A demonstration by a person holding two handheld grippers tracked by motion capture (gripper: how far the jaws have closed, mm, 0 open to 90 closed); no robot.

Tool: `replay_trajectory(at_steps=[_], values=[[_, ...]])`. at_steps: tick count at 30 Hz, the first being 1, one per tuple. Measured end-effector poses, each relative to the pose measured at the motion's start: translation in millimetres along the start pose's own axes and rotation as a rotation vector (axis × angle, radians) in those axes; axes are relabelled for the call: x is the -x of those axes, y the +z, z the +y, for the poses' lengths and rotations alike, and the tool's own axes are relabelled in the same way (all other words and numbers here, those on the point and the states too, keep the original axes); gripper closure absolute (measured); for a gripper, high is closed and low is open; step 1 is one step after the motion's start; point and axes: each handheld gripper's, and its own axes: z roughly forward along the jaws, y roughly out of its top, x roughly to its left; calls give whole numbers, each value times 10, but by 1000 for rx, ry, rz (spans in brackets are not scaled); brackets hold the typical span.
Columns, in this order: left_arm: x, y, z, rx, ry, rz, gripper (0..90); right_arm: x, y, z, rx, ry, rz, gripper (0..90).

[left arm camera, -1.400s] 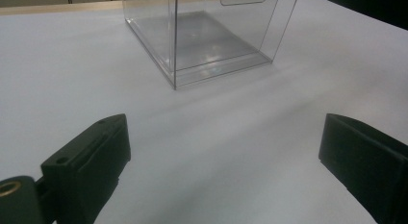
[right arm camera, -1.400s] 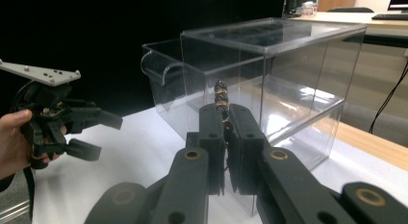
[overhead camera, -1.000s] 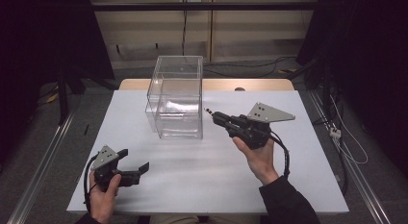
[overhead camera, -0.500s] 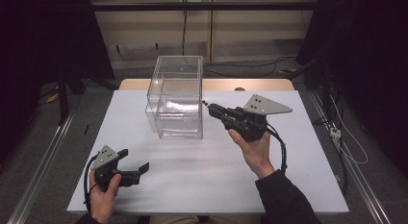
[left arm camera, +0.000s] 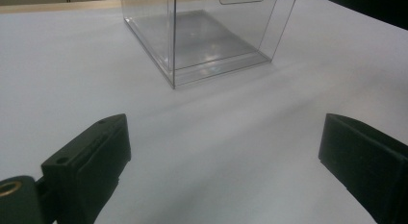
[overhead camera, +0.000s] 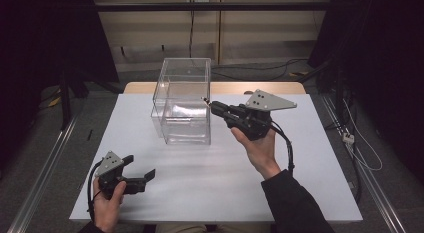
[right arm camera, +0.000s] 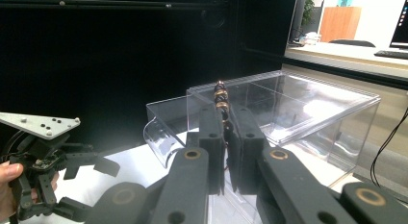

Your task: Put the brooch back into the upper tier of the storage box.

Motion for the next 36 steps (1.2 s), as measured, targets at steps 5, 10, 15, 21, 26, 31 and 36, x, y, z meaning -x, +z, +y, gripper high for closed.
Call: replay_trajectory(at_steps=[5,10,15,21,26,31,36], values=[[-5,4,-3,-6,-1,2,38,-9,76,31,0,-2,9,855],[-7,6,-4,-9,1,0,38,-22,144,50,-11,-7,14,855],[-6,8,-5,-7,0,-1,38,-20,194,74,-17,-10,15,855],[-8,6,-4,-9,-1,1,38,-34,282,101,-28,-15,23,855],[-9,8,-7,-10,-5,4,38,-46,352,95,-27,-10,29,855],[-9,7,-7,-11,-4,6,38,-59,436,97,-35,-9,34,855],[-8,13,-5,-16,3,7,38,-59,513,128,-42,-8,38,855]])
